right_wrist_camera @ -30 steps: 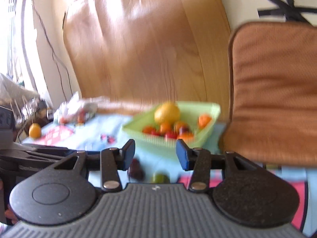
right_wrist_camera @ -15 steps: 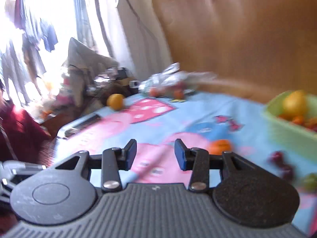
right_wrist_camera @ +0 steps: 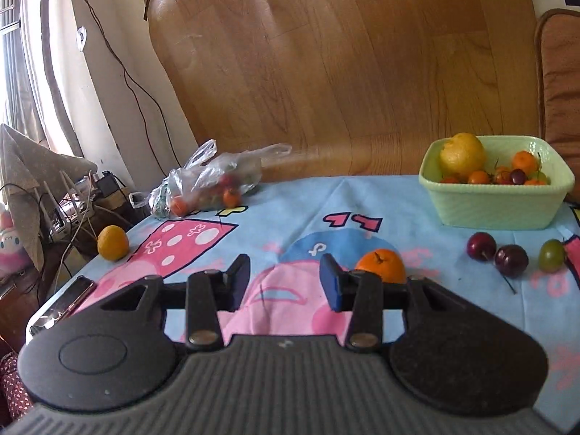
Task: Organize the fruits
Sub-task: 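Move both open tools away from the basket toward the loose cherries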
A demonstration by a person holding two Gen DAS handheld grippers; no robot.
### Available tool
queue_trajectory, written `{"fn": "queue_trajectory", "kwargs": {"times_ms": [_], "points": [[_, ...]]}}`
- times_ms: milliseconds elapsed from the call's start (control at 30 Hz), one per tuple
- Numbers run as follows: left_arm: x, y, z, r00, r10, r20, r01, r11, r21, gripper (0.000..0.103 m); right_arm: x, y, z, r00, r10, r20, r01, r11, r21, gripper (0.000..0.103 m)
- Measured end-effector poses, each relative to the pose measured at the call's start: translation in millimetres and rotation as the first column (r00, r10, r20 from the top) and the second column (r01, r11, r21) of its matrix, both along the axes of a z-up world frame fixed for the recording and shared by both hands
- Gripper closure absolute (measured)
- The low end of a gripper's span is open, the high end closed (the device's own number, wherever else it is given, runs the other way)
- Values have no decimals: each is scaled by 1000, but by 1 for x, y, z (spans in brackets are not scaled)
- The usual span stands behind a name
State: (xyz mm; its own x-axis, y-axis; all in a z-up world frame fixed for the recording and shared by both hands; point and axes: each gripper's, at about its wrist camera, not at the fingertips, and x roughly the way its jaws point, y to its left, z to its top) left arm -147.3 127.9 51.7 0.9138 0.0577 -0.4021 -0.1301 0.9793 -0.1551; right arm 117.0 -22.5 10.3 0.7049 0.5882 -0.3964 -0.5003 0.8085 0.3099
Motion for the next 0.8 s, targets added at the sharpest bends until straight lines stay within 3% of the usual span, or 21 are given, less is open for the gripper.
{"fn": "queue_trajectory", "kwargs": {"times_ms": [133, 200, 367, 467, 533, 667, 800], "points": [[-1, 2, -5, 1000, 25, 2, -25, 998, -57, 66, -8, 1, 3, 999, 40, 4, -40, 999, 19, 58], [2, -5, -4, 1000, 17, 2, -16, 999, -51, 66, -11, -9, 6, 999, 46, 25, -46, 999, 24, 58], [13, -29, -3, 1000, -11, -10, 11, 1000, -17, 66, -5, -45, 3, 999, -3, 32, 2, 999, 46, 57], [26, -41, -7, 999, -41, -25, 40, 999, -34, 66, -3, -72, 3, 1000, -24, 12, 23, 996, 82, 58], [41, -50, -10, 996, -82, -42, 79, 995, -67, 66, -7, -97, 6, 999, -26, 43, 21, 994, 109, 57], [80, -72, -13, 982, -177, -68, 172, 982, -78, 66, -11, -147, 10, 994, -2, 109, -4, 999, 52, 57], [134, -87, -16, 960, -267, -82, 254, 958, -135, 66, -7, -193, 2, 995, -13, 99, 19, 998, -54, 57]]}}
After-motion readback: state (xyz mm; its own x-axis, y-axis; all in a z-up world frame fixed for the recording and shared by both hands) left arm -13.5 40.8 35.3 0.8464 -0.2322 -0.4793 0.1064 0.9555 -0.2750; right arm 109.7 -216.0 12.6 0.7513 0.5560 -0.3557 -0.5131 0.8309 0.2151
